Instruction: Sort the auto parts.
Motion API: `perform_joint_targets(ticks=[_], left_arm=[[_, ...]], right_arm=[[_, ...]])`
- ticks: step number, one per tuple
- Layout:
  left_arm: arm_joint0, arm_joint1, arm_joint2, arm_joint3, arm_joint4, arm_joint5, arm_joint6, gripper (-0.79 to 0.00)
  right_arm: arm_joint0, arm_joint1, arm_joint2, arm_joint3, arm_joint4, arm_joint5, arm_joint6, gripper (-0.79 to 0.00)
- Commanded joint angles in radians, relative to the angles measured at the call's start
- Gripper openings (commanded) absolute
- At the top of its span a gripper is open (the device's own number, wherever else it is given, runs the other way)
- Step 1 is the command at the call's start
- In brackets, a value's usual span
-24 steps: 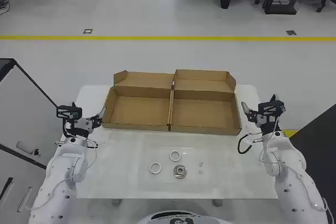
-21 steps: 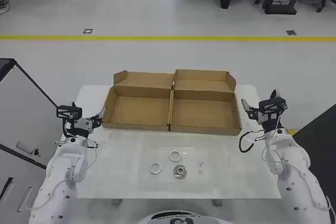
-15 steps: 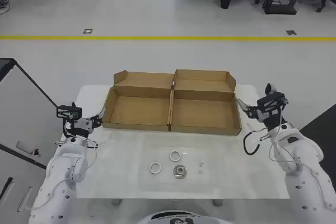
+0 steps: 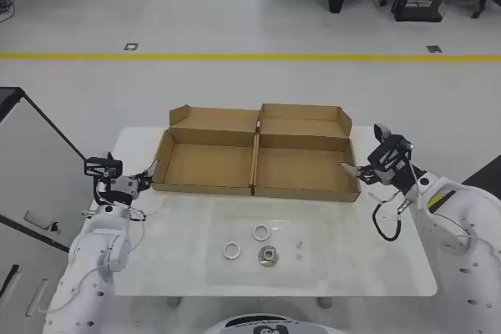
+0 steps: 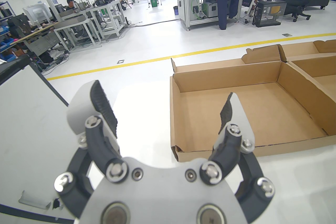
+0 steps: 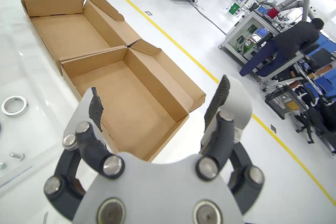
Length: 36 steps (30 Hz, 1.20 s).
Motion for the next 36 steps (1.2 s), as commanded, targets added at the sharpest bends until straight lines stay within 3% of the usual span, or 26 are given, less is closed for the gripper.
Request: perform_joint_targets(ticks=[1, 9, 13, 19, 23, 28, 36], left_arm=[[0.0, 0.0, 0.0, 0.0, 0.0, 0.0, 0.0, 0.0], [0.0, 0.0, 0.0, 0.0, 0.0, 0.0, 0.0, 0.0], [0.0, 0.0, 0.0, 0.0, 0.0, 0.0, 0.0, 0.0], [0.0, 0.0, 0.0, 0.0, 0.0, 0.0, 0.0, 0.0], [0.0, 0.0, 0.0, 0.0, 0.0, 0.0, 0.0, 0.0], [0.0, 0.0, 0.0, 0.0, 0.0, 0.0, 0.0, 0.0], [0.0, 0.0, 0.0, 0.0, 0.0, 0.0, 0.0, 0.0]], right_arm=[[0.0, 0.0, 0.0, 0.0, 0.0, 0.0, 0.0, 0.0], [0.002, 0.0, -0.002, -0.006, -0.001, -0.002, -0.005, 0.0], [0.056, 0.011, -0.005, -0.029, -0.014, -0.1, 0.019, 0.0], [0.182, 0.031, -0.047, -0.046, 0.135, -0.266, 0.213, 0.0], [0.275, 0.055, -0.124, -0.056, 0.284, -0.328, 0.44, 0.0], [0.385, 0.136, -0.303, -0.035, 0.292, -0.322, 0.457, 0.0], [0.653, 0.327, -0.64, -0.008, 0.352, -0.328, 0.451, 0.0]])
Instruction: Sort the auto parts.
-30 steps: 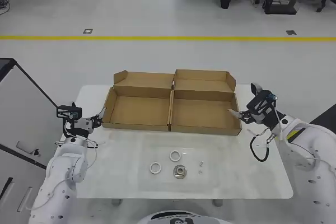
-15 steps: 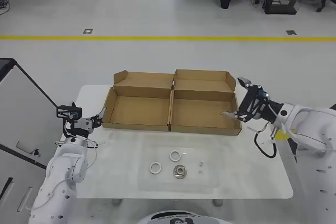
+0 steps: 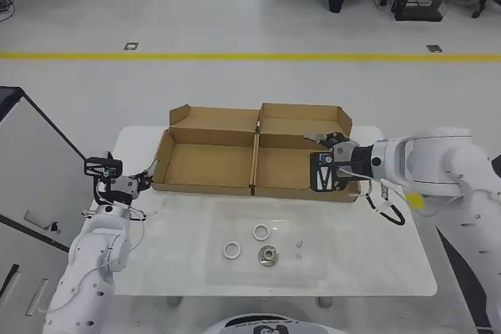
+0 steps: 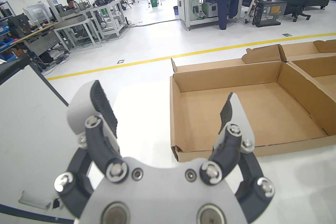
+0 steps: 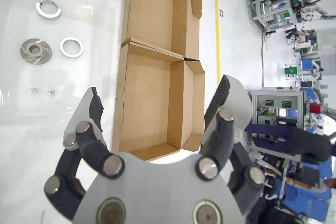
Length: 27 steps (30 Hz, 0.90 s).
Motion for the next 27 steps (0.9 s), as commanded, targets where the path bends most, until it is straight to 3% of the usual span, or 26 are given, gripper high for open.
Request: perform_joint_targets(ticks=[1, 8, 13, 16, 21, 27], left_arm=[[0.0, 0.0, 0.0, 0.0, 0.0, 0.0, 0.0, 0.0], [0.0, 0.0, 0.0, 0.0, 0.0, 0.0, 0.0, 0.0], [0.0, 0.0, 0.0, 0.0, 0.0, 0.0, 0.0, 0.0], [0.0, 0.0, 0.0, 0.0, 0.0, 0.0, 0.0, 0.0], [0.0, 0.0, 0.0, 0.0, 0.0, 0.0, 0.0, 0.0], [0.0, 0.0, 0.0, 0.0, 0.0, 0.0, 0.0, 0.0]], right_arm=[[0.087, 0.052, -0.099, 0.003, 0.044, 0.0, 0.0, 0.0], [0.385, 0.194, -0.419, -0.012, 0.216, 0.0, 0.0, 0.0], [0.622, 0.248, -0.651, -0.026, 0.321, 0.0, 0.0, 0.0], [0.755, 0.251, -0.788, -0.022, 0.369, 0.004, 0.004, 0.0], [0.92, 0.214, -0.978, -0.032, 0.492, 0.07, 0.069, 0.0], [0.905, 0.153, -0.978, -0.078, 0.588, 0.191, 0.191, 0.0]])
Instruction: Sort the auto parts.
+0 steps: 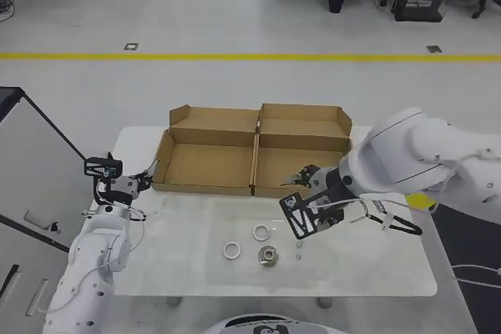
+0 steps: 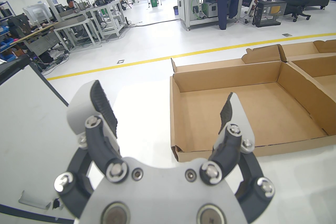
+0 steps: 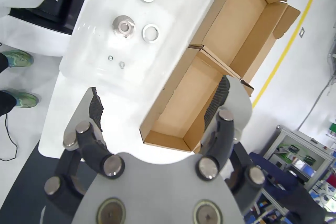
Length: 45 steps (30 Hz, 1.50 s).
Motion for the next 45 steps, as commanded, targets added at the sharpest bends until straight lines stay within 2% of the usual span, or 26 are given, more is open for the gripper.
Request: perform_joint_targets(ticks=[1, 8, 16, 26, 45], left_arm=[[0.0, 0.0, 0.0, 0.0, 0.0, 0.0, 0.0, 0.0], [0.0, 0.0, 0.0, 0.0, 0.0, 0.0, 0.0, 0.0], [0.0, 0.0, 0.0, 0.0, 0.0, 0.0, 0.0, 0.0], [0.0, 0.0, 0.0, 0.0, 0.0, 0.0, 0.0, 0.0], [0.0, 0.0, 0.0, 0.0, 0.0, 0.0, 0.0, 0.0]], right_arm=[[-0.008, -0.023, 0.0, -0.008, 0.034, 0.04, 0.04, 0.0], [-0.096, -0.102, 0.0, 0.02, 0.018, 0.165, 0.165, 0.0], [-0.143, -0.148, 0.0, 0.061, 0.0, 0.235, 0.235, 0.0], [-0.17, -0.163, 0.0, 0.03, 0.013, 0.329, 0.33, 0.0], [-0.17, -0.163, 0.0, 0.03, 0.013, 0.329, 0.33, 0.0]])
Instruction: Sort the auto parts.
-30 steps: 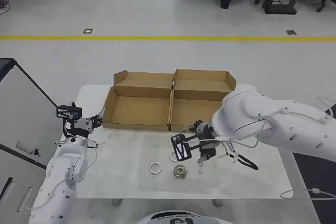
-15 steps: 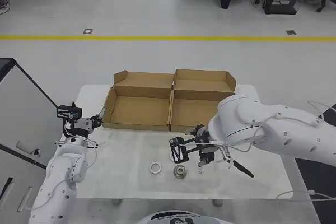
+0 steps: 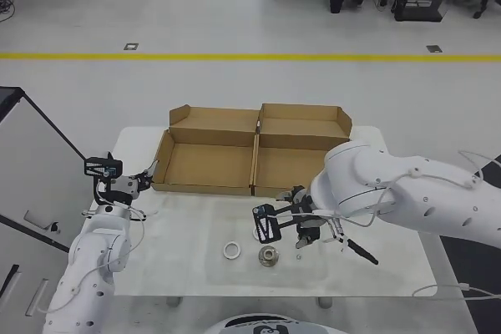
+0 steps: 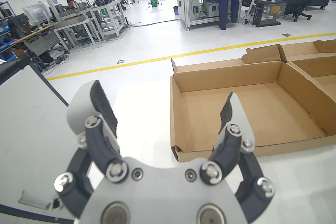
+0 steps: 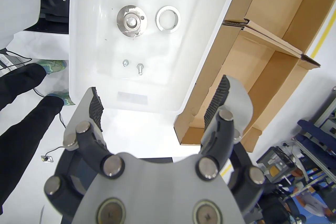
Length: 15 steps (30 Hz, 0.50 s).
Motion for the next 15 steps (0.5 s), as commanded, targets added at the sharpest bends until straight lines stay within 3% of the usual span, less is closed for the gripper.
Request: perform_joint_targets(ticks=[1, 15], left_arm=[[0.0, 0.0, 0.0, 0.0, 0.0, 0.0, 0.0, 0.0], [0.0, 0.0, 0.0, 0.0, 0.0, 0.0, 0.0, 0.0]], right_arm=[[0.0, 0.0, 0.0, 0.0, 0.0, -0.001, -0.001, 0.0], [-0.031, -0.006, 0.0, 0.039, 0.069, -0.006, -0.007, 0.0]])
